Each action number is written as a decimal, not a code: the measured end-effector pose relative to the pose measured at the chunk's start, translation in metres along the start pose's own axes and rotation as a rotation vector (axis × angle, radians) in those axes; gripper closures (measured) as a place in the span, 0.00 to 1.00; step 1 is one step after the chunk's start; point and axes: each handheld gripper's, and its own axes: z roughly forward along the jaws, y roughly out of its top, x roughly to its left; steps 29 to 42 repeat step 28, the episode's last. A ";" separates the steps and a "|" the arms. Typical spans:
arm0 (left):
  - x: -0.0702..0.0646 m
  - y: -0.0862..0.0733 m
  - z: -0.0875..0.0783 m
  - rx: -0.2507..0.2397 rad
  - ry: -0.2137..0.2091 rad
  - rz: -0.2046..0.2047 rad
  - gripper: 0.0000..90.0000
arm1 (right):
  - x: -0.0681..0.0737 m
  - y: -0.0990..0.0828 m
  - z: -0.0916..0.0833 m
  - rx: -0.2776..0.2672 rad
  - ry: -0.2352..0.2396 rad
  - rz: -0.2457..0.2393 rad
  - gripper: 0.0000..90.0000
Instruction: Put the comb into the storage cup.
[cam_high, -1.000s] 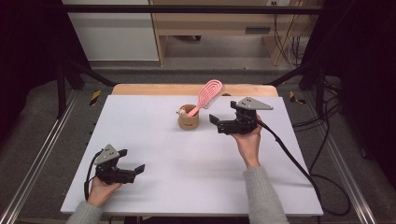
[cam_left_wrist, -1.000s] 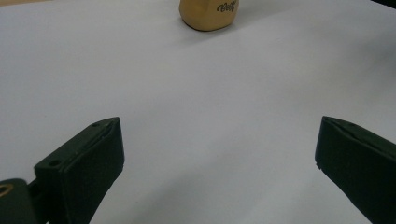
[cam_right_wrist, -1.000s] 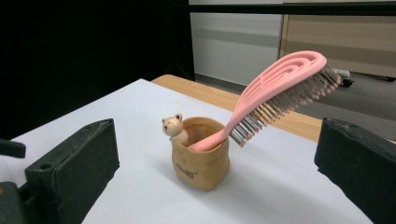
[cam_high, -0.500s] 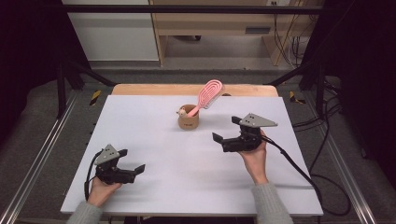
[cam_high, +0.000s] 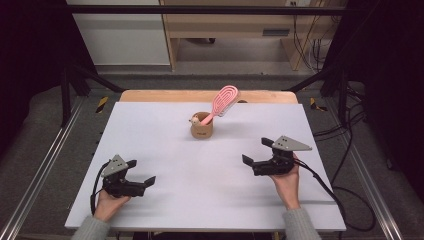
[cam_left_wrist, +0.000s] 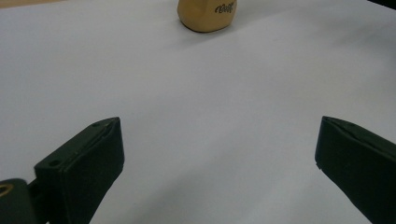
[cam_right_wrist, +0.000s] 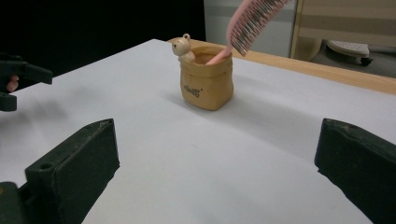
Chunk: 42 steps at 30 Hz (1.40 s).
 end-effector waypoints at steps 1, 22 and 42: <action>0.000 0.000 0.000 0.000 0.000 0.001 0.01 | -0.002 -0.003 -0.002 0.002 -0.002 0.005 0.00; 0.000 0.000 -0.001 -0.011 0.008 0.004 0.01 | -0.026 -0.053 -0.030 0.029 0.025 0.048 0.00; 0.000 0.000 0.000 -0.006 0.009 0.009 0.01 | -0.027 -0.057 -0.034 0.033 0.015 0.050 0.00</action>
